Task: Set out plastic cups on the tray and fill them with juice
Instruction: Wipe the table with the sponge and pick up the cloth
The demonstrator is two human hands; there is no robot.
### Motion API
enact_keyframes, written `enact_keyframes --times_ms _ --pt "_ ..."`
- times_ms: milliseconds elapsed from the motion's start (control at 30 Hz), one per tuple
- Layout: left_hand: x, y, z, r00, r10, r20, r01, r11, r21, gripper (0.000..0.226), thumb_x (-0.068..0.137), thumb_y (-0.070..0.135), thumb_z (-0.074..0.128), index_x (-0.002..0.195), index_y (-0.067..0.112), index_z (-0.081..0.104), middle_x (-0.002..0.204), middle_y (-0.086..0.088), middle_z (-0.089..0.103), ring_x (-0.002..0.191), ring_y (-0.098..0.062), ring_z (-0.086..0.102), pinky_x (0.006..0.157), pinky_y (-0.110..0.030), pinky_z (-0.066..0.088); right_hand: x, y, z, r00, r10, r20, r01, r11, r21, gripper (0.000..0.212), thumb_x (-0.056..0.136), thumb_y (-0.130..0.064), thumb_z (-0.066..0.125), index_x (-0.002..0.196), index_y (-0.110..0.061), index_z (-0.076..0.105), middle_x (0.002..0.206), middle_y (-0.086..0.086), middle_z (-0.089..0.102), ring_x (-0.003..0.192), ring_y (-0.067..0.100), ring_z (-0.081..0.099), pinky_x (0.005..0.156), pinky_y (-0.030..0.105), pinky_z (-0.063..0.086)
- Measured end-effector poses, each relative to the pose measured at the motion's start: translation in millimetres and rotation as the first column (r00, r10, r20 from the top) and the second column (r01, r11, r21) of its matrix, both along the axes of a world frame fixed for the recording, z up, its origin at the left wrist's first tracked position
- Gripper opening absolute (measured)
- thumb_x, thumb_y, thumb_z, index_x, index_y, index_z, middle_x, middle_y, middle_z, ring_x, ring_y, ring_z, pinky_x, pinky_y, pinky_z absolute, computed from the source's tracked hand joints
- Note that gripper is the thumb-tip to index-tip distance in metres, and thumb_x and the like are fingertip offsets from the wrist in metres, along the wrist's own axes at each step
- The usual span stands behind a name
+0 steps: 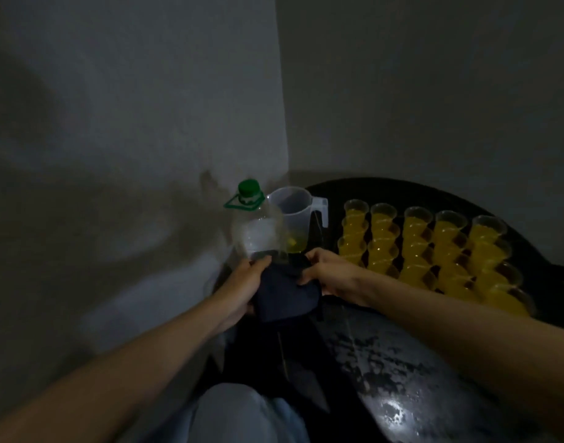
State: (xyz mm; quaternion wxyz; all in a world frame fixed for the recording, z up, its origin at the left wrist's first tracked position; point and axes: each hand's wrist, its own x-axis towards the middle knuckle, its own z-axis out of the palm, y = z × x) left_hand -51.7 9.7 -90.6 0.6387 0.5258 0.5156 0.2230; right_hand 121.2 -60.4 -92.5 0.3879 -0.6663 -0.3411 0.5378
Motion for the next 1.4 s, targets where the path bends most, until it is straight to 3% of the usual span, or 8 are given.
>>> enact_keyframes --times_ms 167,400,633,800,967,1067,1167,1400 --pt "-15 6 -55 0.994 -0.025 -0.11 0.023 1.0 -0.017 0.02 0.092 -0.006 0.056 0.098 0.013 0.056 0.099 -0.013 0.068 0.087 -0.026 0.068 0.066 -0.038 0.055 -10 7 -60 0.993 -0.101 0.068 0.102 0.995 -0.017 0.039 0.082 0.002 0.075 0.099 -0.016 0.044 0.094 0.006 0.058 0.085 0.018 0.06 0.053 0.025 0.048" --pt "-28 20 -121 0.927 -0.07 -0.369 0.15 0.97 0.192 0.019 0.095 0.012 0.068 0.1 0.025 0.056 0.097 -0.006 0.072 0.094 -0.024 0.07 0.087 -0.046 0.059 -25 10 -126 0.956 -0.091 0.278 0.103 0.994 -0.03 0.042 0.082 -0.009 0.078 0.095 -0.017 0.039 0.095 0.002 0.057 0.091 0.019 0.06 0.065 0.026 0.052" --pt "-32 20 -153 0.901 0.005 -0.434 0.169 0.917 0.361 0.032 0.084 0.012 0.081 0.103 0.02 0.057 0.077 0.002 0.061 0.078 -0.016 0.063 0.064 -0.019 0.045 -41 1 -150 0.867 -0.115 0.485 0.112 0.993 0.036 0.05 0.079 -0.012 0.081 0.102 -0.014 0.037 0.089 0.0 0.056 0.082 0.016 0.055 0.052 0.009 0.036" --pt "-32 17 -150 0.857 0.07 -0.511 0.263 0.792 0.55 0.036 0.079 0.016 0.083 0.101 0.02 0.056 0.093 0.004 0.058 0.087 -0.014 0.062 0.07 -0.022 0.051 -49 -2 -147 0.781 -0.134 0.61 0.105 0.991 0.083 0.063 0.072 -0.025 0.086 0.109 -0.021 0.035 0.109 0.003 0.061 0.099 0.021 0.062 0.072 0.028 0.048" --pt "-31 9 -152 0.707 0.078 -0.703 0.627 0.392 0.673 0.041 0.097 0.036 0.051 0.126 0.01 0.063 0.129 -0.008 0.058 0.116 -0.028 0.057 0.095 -0.042 0.051 -53 -4 -147 0.334 -0.103 0.937 -0.095 0.985 0.142 0.044 0.088 -0.04 0.066 0.12 -0.011 0.055 0.12 0.009 0.055 0.109 0.028 0.054 0.084 0.039 0.053" --pt "-28 2 -162 0.561 -0.051 -0.826 0.793 0.319 0.519 0.069 0.102 0.049 0.017 0.15 0.008 0.045 0.16 -0.011 0.038 0.15 -0.027 0.033 0.12 -0.038 0.022 -57 -6 -163 0.214 0.104 0.971 -0.295 0.955 -0.037 0.063 0.101 -0.045 0.031 0.147 -0.003 0.043 0.153 0.017 0.042 0.141 0.032 0.041 0.112 0.041 0.038" --pt "-33 -1 -177 0.393 -0.181 -0.901 0.891 0.316 0.325 0.082 0.094 0.06 -0.017 0.161 0.017 0.0 0.168 0.0 -0.013 0.155 -0.016 -0.015 0.127 -0.038 -0.004 -60 -15 -181 0.182 0.228 0.957 -0.368 0.918 -0.148 0.07 0.102 -0.05 -0.004 0.155 -0.008 0.013 0.164 0.012 0.01 0.153 0.027 0.007 0.123 0.041 0.007" --pt "-31 6 -174 0.319 -0.163 -0.934 0.915 0.309 0.258 0.082 0.086 0.058 -0.019 0.159 0.022 -0.012 0.165 0.005 -0.025 0.151 -0.011 -0.026 0.124 -0.037 -0.012 -59 -8 -183 0.198 0.273 0.941 -0.351 0.917 -0.192 0.071 0.099 -0.052 0.005 0.156 -0.01 0.008 0.165 0.011 0.002 0.153 0.026 -0.002 0.119 0.044 -0.001"
